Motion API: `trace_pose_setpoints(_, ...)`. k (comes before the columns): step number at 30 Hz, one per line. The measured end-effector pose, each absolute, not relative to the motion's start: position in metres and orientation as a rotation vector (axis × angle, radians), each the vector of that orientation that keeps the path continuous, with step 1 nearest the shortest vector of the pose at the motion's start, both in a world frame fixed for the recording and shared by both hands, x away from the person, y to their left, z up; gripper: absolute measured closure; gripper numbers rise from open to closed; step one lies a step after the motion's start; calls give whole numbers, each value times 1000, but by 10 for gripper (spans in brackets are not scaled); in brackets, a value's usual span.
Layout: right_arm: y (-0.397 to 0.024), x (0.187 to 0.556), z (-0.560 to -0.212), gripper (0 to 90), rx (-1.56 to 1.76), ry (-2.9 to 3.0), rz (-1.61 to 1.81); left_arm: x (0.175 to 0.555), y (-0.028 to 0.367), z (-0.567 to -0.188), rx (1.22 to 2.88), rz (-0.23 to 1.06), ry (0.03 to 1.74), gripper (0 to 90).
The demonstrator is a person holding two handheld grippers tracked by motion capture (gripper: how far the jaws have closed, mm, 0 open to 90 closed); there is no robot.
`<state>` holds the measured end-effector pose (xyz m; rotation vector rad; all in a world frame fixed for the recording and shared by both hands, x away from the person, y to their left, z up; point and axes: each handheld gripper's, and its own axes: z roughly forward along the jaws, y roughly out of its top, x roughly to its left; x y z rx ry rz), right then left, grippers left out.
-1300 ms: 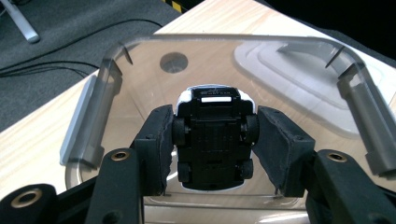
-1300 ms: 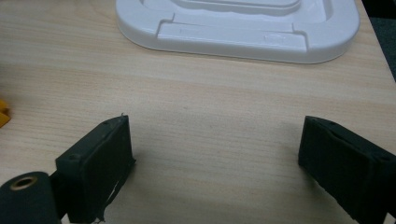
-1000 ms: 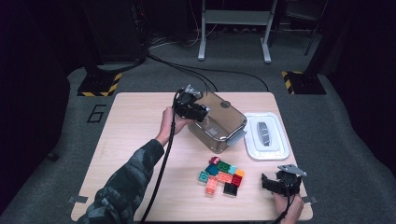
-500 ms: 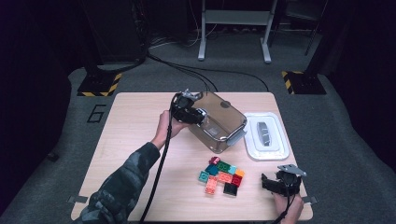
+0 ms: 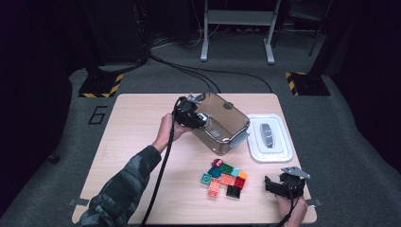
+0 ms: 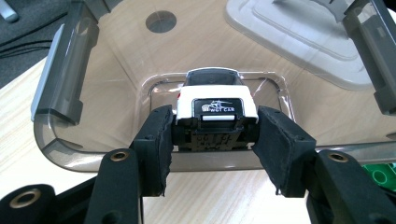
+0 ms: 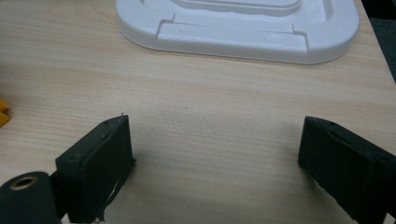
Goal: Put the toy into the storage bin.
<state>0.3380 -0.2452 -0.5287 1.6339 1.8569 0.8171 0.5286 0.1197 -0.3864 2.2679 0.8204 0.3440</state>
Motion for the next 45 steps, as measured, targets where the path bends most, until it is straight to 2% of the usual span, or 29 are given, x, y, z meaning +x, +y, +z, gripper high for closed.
trace_pose_setpoints(5,-245,338,-529,89,1639,1852,820,528,117,-385,2271,365,819,463)
trace_pose_setpoints(13,-245,338,-529,89,1640,1853,819,521,128,-374,2224,370,826,274)
trace_pose_setpoints(21,-245,338,-529,89,1642,1853,822,504,149,-369,2175,382,810,199)
trace_pose_setpoints(26,-245,338,-529,88,1648,1852,819,486,162,-376,2154,348,792,155)
trace_pose_setpoints(32,-245,339,-529,89,1639,1853,820,465,171,-387,2169,361,735,141)
trace_pose_setpoints(38,-245,338,-529,89,1649,1849,818,447,174,-403,2178,312,675,128)
trace_pose_setpoints(45,-245,338,-529,89,1646,1851,818,428,165,-439,2212,244,611,144)
